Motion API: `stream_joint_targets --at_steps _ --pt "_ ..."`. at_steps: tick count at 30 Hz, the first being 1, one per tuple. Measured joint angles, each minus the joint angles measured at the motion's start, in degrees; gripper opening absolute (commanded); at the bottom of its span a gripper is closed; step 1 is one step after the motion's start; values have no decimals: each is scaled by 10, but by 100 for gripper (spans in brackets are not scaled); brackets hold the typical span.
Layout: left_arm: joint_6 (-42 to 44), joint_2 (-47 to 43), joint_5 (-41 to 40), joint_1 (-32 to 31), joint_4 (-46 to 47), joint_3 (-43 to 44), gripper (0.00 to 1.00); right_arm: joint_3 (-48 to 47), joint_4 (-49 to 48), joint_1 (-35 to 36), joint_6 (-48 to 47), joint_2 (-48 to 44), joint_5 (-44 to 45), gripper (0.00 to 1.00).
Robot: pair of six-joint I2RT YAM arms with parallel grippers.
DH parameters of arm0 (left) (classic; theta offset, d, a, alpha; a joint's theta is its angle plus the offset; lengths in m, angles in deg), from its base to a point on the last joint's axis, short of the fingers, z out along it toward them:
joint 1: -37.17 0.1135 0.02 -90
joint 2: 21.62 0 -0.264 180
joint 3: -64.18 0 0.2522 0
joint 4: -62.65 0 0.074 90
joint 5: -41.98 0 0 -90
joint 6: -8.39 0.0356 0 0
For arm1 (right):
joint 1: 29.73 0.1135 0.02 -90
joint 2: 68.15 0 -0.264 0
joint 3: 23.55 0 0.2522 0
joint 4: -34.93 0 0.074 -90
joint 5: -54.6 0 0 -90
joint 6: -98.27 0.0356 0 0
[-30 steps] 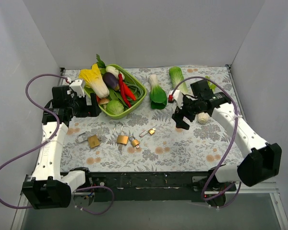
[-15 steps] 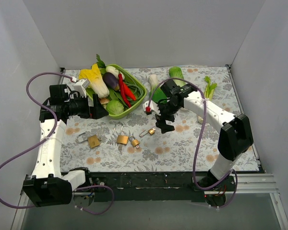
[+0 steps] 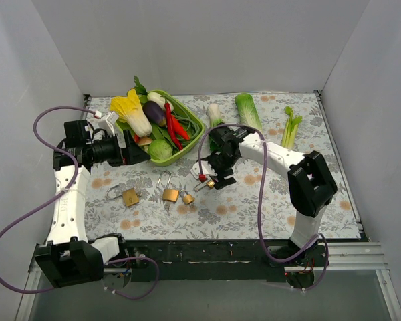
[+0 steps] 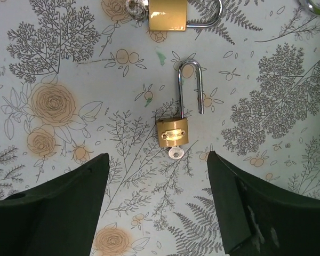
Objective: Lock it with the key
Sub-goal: Pick up the lock from the center of the board.
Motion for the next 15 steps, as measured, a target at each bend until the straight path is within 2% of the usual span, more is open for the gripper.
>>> stream_joint_targets --at_steps 8,15 --pt "-11 0 0 0 7 -29 98 0 -17 8 -43 50 21 68" --pt "-12 -1 0 0 7 -29 98 -19 -18 10 -50 95 28 66"
